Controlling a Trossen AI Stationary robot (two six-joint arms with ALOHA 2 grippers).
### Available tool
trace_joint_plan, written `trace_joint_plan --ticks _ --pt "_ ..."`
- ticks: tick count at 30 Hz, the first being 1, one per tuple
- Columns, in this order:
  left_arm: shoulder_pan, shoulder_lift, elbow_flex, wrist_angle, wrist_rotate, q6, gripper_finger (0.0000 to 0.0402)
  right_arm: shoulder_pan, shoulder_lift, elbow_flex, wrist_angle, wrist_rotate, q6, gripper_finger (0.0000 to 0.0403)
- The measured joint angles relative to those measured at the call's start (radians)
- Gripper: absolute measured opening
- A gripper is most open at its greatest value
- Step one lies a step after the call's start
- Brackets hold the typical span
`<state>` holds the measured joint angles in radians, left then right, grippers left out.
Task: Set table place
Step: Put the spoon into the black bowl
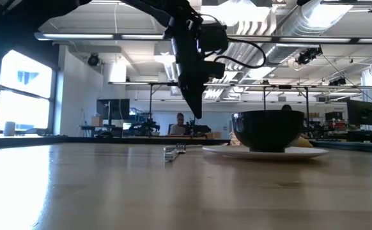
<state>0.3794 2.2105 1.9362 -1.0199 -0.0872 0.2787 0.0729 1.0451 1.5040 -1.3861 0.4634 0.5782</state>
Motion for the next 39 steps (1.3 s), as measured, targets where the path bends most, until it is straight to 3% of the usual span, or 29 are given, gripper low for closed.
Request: trace_joint_plan --ticks 25,32,39 --pt "-0.033 0.014 0.002 0.026 -0.045 -0.023 0.0221 0.0 0.0 0.0 0.02 0.003 -0.036 0.0001" --pt "-0.026 0.06 -0.004 -0.042 -0.002 -0.021 0.0221 0.0 0.0 0.0 0.025 0.002 -0.036 0.0001" --pt "-0.026 0.097 0.002 0.001 0.009 -0.085 0.0221 0.0 0.0 0.0 0.031 0.001 -0.036 0.0001"
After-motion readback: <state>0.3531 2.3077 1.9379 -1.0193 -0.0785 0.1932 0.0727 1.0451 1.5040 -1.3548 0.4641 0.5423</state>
